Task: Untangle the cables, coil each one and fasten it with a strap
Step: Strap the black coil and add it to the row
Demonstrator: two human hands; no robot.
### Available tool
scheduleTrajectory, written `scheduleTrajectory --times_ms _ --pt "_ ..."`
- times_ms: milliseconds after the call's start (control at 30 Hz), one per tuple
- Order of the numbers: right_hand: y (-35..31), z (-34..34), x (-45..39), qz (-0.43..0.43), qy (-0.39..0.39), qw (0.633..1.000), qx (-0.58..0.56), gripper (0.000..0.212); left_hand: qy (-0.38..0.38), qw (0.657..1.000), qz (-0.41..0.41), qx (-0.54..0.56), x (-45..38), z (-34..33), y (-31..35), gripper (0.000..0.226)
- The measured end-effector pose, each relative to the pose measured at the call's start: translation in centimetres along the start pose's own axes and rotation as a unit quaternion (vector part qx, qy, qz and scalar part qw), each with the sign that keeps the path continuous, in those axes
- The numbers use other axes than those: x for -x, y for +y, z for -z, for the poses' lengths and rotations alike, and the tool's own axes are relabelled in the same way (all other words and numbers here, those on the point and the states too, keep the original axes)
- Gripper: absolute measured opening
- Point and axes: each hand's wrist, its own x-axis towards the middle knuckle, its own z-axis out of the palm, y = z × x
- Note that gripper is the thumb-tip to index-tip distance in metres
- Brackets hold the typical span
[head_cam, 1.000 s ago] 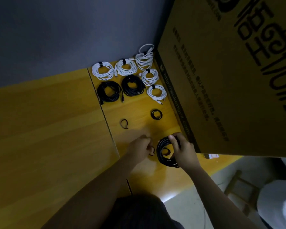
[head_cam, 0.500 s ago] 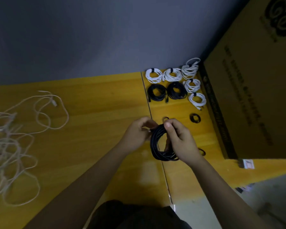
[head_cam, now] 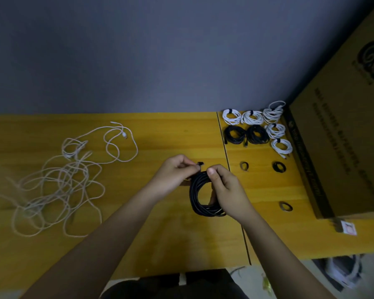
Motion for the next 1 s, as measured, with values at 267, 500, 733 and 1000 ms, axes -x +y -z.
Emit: scheduleTrajectory --times_ms 267,500,733,1000 --pt "-2.8 -1.7 0.8 0.018 -0.004 0.999 -0.027 0.031 0.055 0.998 -0.029 -0.008 2.0 1.5 1.0 0.010" --pt "-3.8 -1.3 0.6 0.014 -0.020 1.000 -0.014 0.034 0.050 0.998 -0.049 0.007 2.5 2.3 2.0 0.008" --pt "-4.4 -1.6 0.3 0.027 -0.041 0.998 0.033 0.030 0.042 0.996 -0.070 -0.018 2.9 3.3 2.3 0.005" --pt "-5.1 -1.2 0.3 0.035 -0.052 0.997 0.053 0.027 0.063 0.995 -0.069 0.037 3.1 4.1 3.2 0.008"
